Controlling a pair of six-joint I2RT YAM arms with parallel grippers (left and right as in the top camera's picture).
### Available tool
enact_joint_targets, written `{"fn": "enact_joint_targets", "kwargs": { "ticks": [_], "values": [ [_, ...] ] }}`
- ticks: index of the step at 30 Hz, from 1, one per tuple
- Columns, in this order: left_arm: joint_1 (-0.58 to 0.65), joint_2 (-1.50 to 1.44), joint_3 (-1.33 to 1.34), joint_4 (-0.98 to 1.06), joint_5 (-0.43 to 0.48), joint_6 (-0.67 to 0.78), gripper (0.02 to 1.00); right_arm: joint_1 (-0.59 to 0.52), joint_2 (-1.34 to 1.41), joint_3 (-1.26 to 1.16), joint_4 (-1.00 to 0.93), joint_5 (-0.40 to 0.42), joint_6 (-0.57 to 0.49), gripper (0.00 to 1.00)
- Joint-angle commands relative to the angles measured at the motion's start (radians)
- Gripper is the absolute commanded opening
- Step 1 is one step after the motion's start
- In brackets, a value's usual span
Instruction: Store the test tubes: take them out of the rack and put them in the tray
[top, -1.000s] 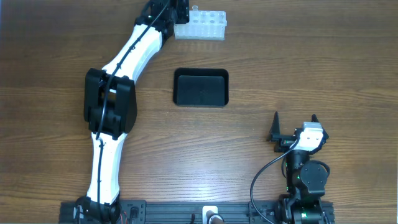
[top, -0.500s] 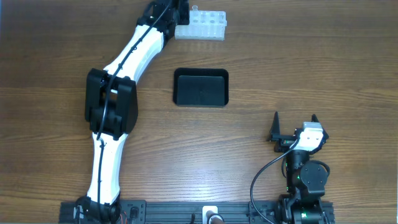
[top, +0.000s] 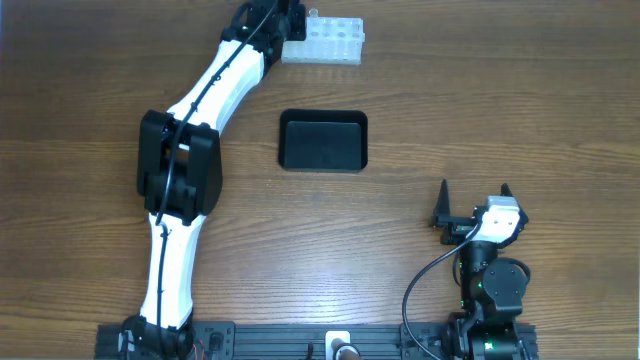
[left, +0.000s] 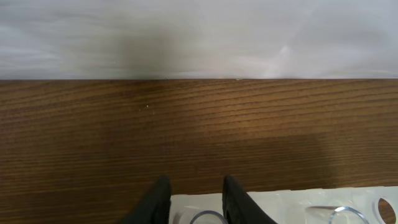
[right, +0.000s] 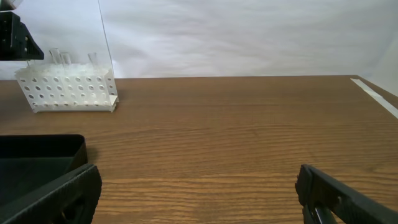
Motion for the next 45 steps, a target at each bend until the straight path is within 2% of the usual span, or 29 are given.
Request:
{"fn": "enact_joint_targets", "kwargs": {
  "ticks": [1,6,16,18,27,31,33,40,45],
  "values": [
    [0.0,0.016,0.025,0.006,0.01,-0.008,0.213,-0.007,-0.001,-0.006,-0.004,-0.004,0.003,0.993],
    [0.0,0.016,0.025,0.006,0.01,-0.008,0.141,-0.007,-0.001,-0.006,-0.004,-0.004,0.003,0.991],
    [-0.011,-0.037,0.025,-0.013,0.009,-0.006,0.097,-0.007,-0.001,-0.006,-0.004,-0.004,0.003,0.991],
    [-0.019,-0.083,0.025,-0.029,-0.014,-0.003,0.091,-0.007,-0.001,-0.006,-0.004,-0.004,0.003,0.993],
    [-0.109,-0.424,0.025,-0.049,-0.116,0.221,0.082,-0.007,-0.001,-0.006,-0.004,-0.004,0.003,0.993],
    [-0.156,-0.533,0.025,-0.129,-0.129,0.245,0.073,-0.007,-0.001,-0.006,-0.004,-0.004,0.003,0.991],
    [-0.18,-0.562,0.025,-0.227,-0.133,0.185,0.073,-0.007,-0.001,-0.006,-0.004,-0.004,0.003,0.993],
    [-0.227,-0.541,-0.034,-0.656,-0.201,-0.241,0.062,-0.007,-0.001,-0.006,-0.004,-0.004,0.003,0.991],
    [-0.232,-0.471,-0.18,-0.701,-0.187,-0.378,0.062,-0.007,-0.001,-0.006,-0.004,-0.004,0.003,0.991]
  ]
}}
